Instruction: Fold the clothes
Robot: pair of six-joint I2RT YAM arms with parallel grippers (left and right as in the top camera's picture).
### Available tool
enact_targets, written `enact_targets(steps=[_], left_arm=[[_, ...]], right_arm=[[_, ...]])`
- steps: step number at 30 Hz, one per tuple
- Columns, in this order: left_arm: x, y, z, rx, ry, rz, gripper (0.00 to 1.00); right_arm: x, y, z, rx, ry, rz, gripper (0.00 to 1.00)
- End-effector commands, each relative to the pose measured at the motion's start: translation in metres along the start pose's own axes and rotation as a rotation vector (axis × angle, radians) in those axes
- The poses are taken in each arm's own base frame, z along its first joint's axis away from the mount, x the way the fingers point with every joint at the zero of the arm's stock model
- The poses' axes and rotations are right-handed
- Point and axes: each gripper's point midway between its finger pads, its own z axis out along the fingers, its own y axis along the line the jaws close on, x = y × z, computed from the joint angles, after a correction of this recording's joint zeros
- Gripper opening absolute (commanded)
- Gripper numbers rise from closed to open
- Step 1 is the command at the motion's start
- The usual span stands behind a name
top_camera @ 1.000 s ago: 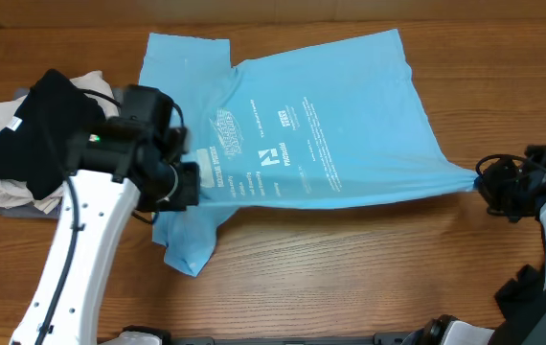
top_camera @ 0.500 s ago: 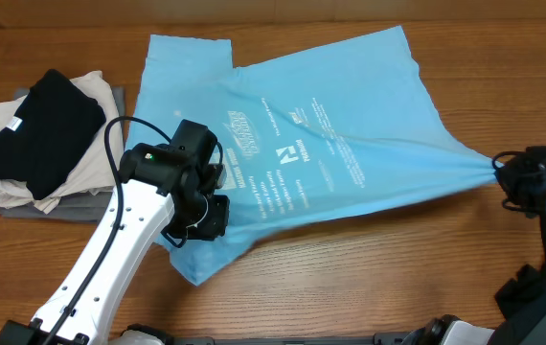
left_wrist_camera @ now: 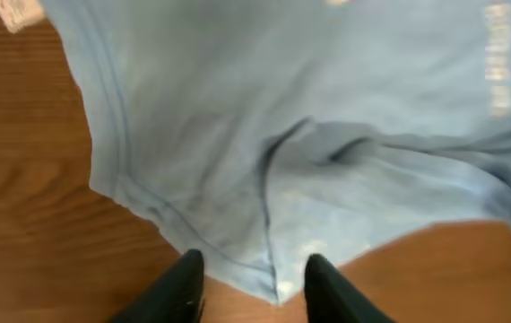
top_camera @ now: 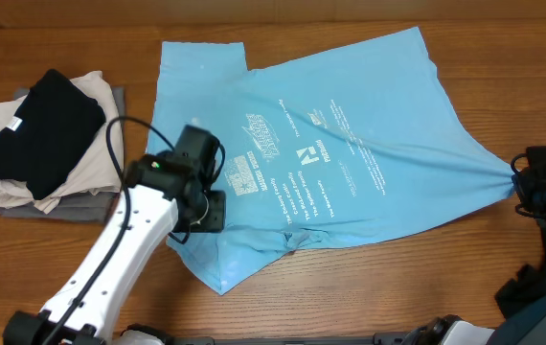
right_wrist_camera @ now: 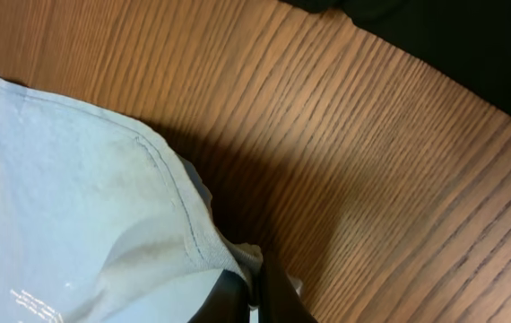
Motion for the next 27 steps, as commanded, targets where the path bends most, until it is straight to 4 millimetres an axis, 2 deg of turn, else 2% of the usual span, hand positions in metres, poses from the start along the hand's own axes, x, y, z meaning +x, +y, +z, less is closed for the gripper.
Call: enact_targets(steps=[1, 3, 5, 10, 13, 17, 20, 25, 27], left_arm=[[0.015, 0.016, 0.033, -0.07, 0.054, -0.072, 0.25], [0.02, 0.02, 0.05, -0.081, 0.081, -0.107, 0.13], [0.023, 0.023, 0.063, -0.09, 0.1, -0.126, 0.05], [0.029, 0.032, 0.088, -0.129, 0.147, -0.171, 0.04], [0.03, 0.053, 0.096, -0.206, 0.166, -0.248, 0.04], [0.026, 0.091, 0.098, -0.272, 0.164, -0.373, 0.04], [0.014, 0.117, 0.095, -0.259, 0.133, -0.456, 0.04], [-0.013, 0.141, 0.086, -0.209, 0.064, -0.476, 0.04], [-0.026, 0.139, 0.079, -0.161, 0.046, -0.466, 0.04]], right_arm=[[-0.011, 0.008, -0.009, -0.02, -0.036, 0.001, 0.04], [-0.011, 0.008, -0.009, -0.019, -0.034, 0.001, 0.04], [-0.011, 0.008, -0.009, -0.019, -0.034, 0.001, 0.04], [-0.01, 0.009, -0.009, -0.026, -0.03, 0.001, 0.04], [-0.01, 0.009, -0.008, -0.025, -0.029, 0.001, 0.04], [-0.009, 0.009, -0.008, -0.024, -0.027, 0.002, 0.04], [-0.009, 0.009, -0.008, -0.024, -0.027, 0.002, 0.04], [-0.009, 0.009, -0.008, -0.024, -0.026, 0.002, 0.04], [-0.009, 0.008, -0.008, -0.023, -0.025, 0.003, 0.04]])
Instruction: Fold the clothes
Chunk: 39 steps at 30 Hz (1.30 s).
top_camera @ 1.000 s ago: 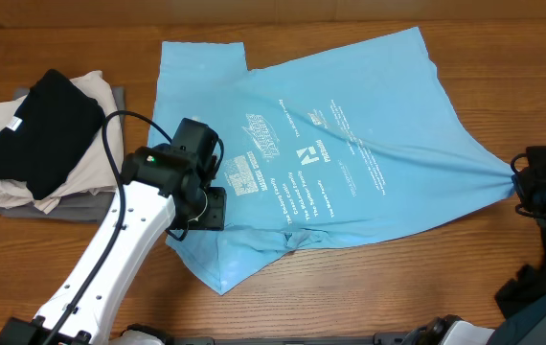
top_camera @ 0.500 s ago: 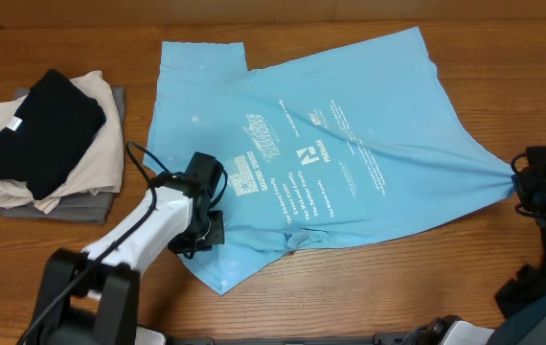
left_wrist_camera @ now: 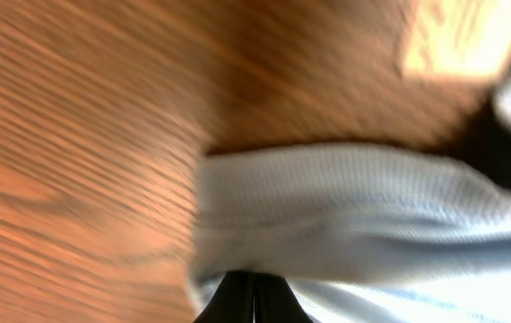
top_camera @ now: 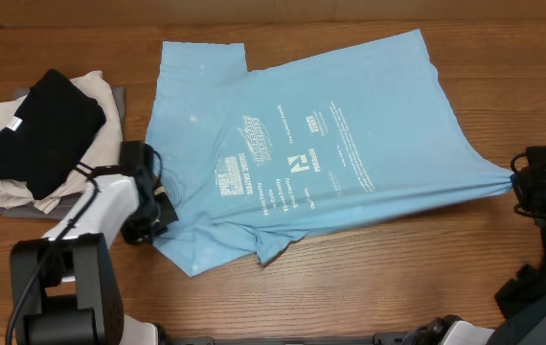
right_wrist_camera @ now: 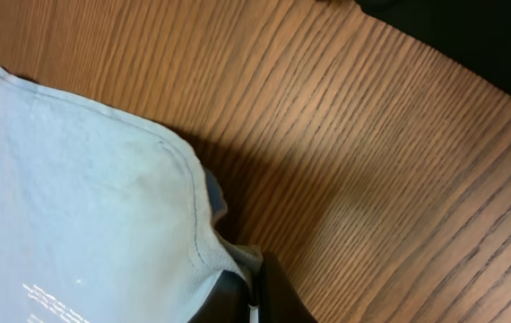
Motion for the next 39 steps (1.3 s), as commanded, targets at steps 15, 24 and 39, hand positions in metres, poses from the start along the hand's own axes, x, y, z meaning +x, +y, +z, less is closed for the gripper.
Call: enact_targets(steps=[15, 24, 39], left_arm=[[0.021, -0.087, -0.061, 0.417, 0.133, 0.387, 0.27], [0.007, -0.102, -0.04, 0.218, -0.044, 0.46, 0.32], [-0.091, -0.11, -0.012, 0.099, -0.374, 0.357, 0.1]], right_arm=[[-0.011, 0.006, -0.008, -0.008, -0.036, -0.005, 0.04], [-0.008, -0.001, -0.008, 0.026, -0.03, 0.001, 0.04], [0.019, -0.037, -0.013, 0.205, 0.064, 0.029, 0.04]])
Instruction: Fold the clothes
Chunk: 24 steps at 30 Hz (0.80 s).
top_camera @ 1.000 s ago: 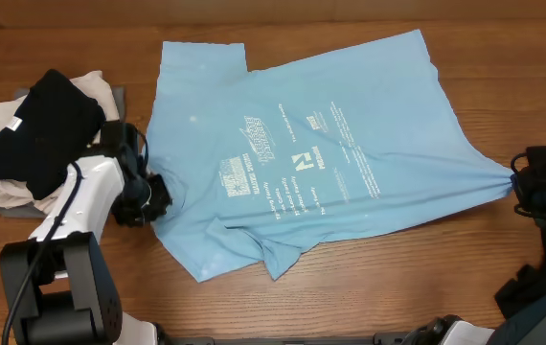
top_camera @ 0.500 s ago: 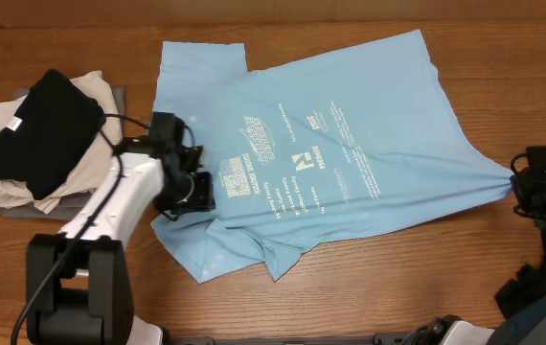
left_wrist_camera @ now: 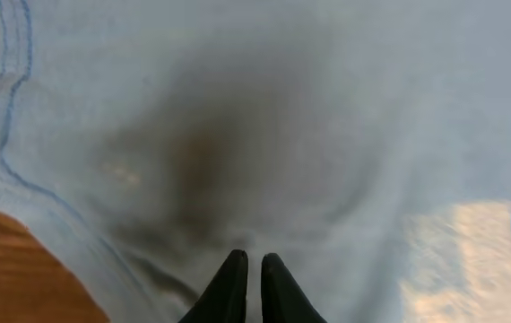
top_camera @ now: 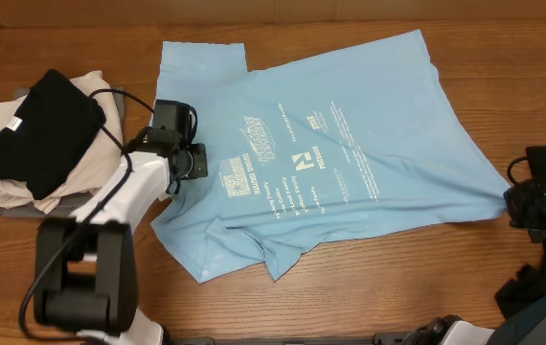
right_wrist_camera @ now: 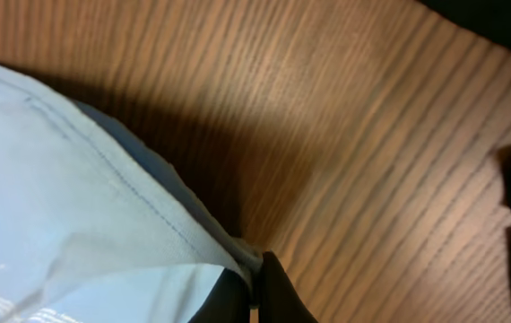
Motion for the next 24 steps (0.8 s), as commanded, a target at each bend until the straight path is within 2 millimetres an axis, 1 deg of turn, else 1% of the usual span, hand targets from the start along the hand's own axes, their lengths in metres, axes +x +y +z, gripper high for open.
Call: enact_targets(steps=[1, 4, 6, 8, 9, 11, 13, 14, 15, 17, 20, 24], left_arm=[[0.011, 0.02, 0.027, -0.076, 0.05, -0.032, 0.09], [0.018, 0.026, 0.048, -0.081, 0.079, -0.047, 0.08], [0.015, 0.033, 0.058, -0.087, 0.068, -0.089, 0.07], [0.005, 0.037, 0.062, -0.074, 0.04, -0.145, 0.06], [-0.002, 0.036, 0.062, -0.047, 0.021, -0.163, 0.06], [-0.024, 0.034, 0.059, 0.019, -0.03, -0.187, 0.06], [-0.047, 0.033, 0.052, 0.058, -0.074, -0.201, 0.06], [-0.062, 0.032, 0.046, 0.078, -0.102, -0.2, 0.06], [-0.07, 0.031, 0.042, 0.086, -0.116, -0.191, 0.06], [-0.095, 0.029, 0.028, 0.096, -0.156, -0.158, 0.06], [-0.126, 0.028, 0.003, 0.096, -0.19, -0.117, 0.06], [-0.161, 0.025, -0.035, 0.095, -0.229, -0.062, 0.06]], right_arm=[[-0.011, -0.003, -0.008, 0.029, -0.049, 0.0, 0.04], [-0.009, -0.003, -0.008, 0.03, -0.04, 0.001, 0.04], [-0.007, -0.004, -0.008, 0.034, -0.03, 0.002, 0.04], [-0.006, -0.005, -0.008, 0.036, -0.025, 0.003, 0.04], [-0.005, -0.005, -0.008, 0.035, -0.021, 0.003, 0.04], [0.0, -0.003, -0.008, 0.025, 0.0, 0.004, 0.04], [0.003, -0.004, -0.008, 0.026, 0.013, 0.002, 0.04], [0.004, -0.005, -0.008, 0.031, 0.019, 0.002, 0.04], [0.005, -0.005, -0.008, 0.032, 0.022, 0.003, 0.04], [0.007, -0.006, -0.008, 0.032, 0.029, -0.016, 0.04], [0.009, -0.005, -0.008, 0.027, 0.041, -0.017, 0.04], [0.011, -0.002, -0.008, 0.011, 0.049, -0.024, 0.04]])
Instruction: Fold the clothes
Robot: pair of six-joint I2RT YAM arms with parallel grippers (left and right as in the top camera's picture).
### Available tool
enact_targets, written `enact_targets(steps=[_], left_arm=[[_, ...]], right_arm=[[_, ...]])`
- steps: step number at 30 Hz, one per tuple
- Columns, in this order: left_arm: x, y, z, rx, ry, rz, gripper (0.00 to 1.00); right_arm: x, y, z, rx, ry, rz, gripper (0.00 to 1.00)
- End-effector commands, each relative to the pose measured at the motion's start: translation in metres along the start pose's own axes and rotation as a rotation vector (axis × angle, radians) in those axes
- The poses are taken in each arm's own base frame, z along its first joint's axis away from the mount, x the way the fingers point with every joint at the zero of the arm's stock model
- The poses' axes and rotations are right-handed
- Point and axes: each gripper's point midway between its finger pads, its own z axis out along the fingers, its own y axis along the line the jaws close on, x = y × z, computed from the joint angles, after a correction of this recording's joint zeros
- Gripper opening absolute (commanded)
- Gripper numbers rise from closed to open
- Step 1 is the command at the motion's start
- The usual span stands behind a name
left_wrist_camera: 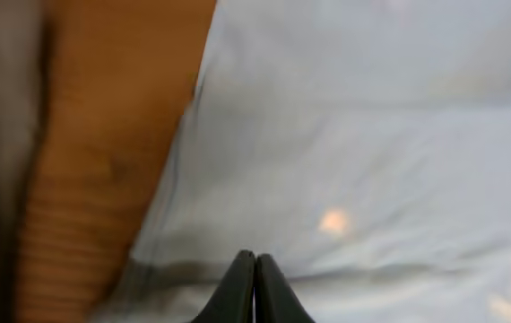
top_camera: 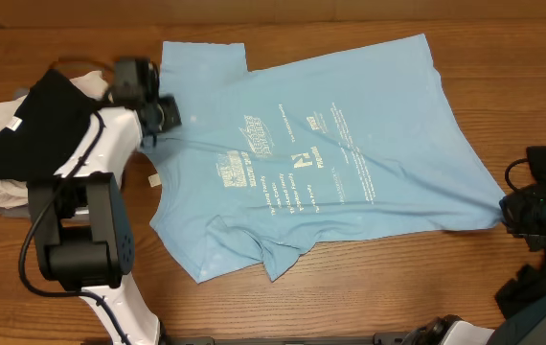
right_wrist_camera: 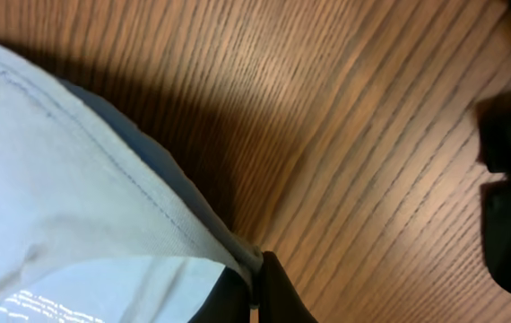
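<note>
A light blue printed T-shirt [top_camera: 330, 144] lies spread print-up across the table. My left gripper [top_camera: 163, 113] is at its left edge, just below the sleeve [top_camera: 201, 57]. In the left wrist view the gripper [left_wrist_camera: 255, 267] is shut, with blurred blue cloth [left_wrist_camera: 372, 135] bunched at the tips. My right gripper [top_camera: 514, 206] is at the table's right side. It is shut on the shirt's right hem corner [right_wrist_camera: 238, 251], with the gripper [right_wrist_camera: 257, 274] low over the wood.
A stack of folded clothes [top_camera: 38, 129], black on top of beige and grey, sits at the left, close beside the left arm. A small white tag [top_camera: 155, 180] lies on the wood by the shirt's left edge. The shirt's lower left part [top_camera: 254, 244] is rumpled.
My left gripper has moved from the shirt's left middle to its far-left edge near the sleeve. A white tag now shows on the wood. The right gripper holds the corner as before.
First my left gripper was open over the shirt's crumpled lower left, while the right pinched the right corner. Then the left was shut at the shirt's lower left edge, then at the left middle, and now by the sleeve. The shirt lies flatter; the right kept its hold.
</note>
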Motion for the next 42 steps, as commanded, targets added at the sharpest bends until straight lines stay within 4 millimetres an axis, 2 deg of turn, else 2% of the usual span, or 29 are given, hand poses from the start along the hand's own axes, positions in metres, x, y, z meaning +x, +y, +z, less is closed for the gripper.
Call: enact_targets(steps=[1, 4, 7, 12, 15, 18, 19, 22, 28, 33, 42], left_arm=[[-0.045, -0.018, -0.032, 0.041, -0.074, 0.077, 0.06], [-0.049, -0.035, -0.062, 0.114, -0.014, 0.087, 0.08], [-0.027, -0.057, -0.085, 0.213, 0.115, 0.082, 0.18], [0.044, -0.087, -0.107, 0.336, 0.402, 0.115, 0.22], [0.086, -0.096, -0.124, 0.334, 0.561, 0.183, 0.17], [0.115, -0.104, -0.137, 0.321, 0.67, 0.249, 0.18], [0.124, -0.106, -0.138, 0.299, 0.697, 0.271, 0.22], [0.149, -0.102, -0.134, 0.196, 0.77, 0.279, 0.23], [0.199, -0.089, -0.107, 0.066, 0.863, 0.243, 0.22], [0.236, -0.062, -0.09, -0.03, 0.929, 0.208, 0.24], [0.245, -0.03, -0.065, -0.137, 0.879, 0.217, 0.46]], right_arm=[[-0.007, 0.008, -0.008, -0.03, -0.026, -0.017, 0.04], [-0.009, 0.009, -0.008, -0.036, -0.035, -0.019, 0.04], [-0.012, 0.011, -0.008, -0.043, -0.043, -0.02, 0.04], [-0.017, 0.017, -0.009, -0.073, -0.064, -0.026, 0.04], [-0.019, 0.019, -0.009, -0.081, -0.071, -0.027, 0.04], [-0.018, 0.019, -0.009, -0.084, -0.068, -0.027, 0.04], [-0.018, 0.02, -0.009, -0.088, -0.066, -0.028, 0.04], [-0.019, 0.021, -0.009, -0.096, -0.07, -0.029, 0.04], [-0.019, 0.021, -0.009, -0.096, -0.069, -0.03, 0.04], [-0.019, 0.021, -0.009, -0.096, -0.07, -0.03, 0.04], [-0.02, 0.022, -0.009, -0.098, -0.071, -0.03, 0.04]])
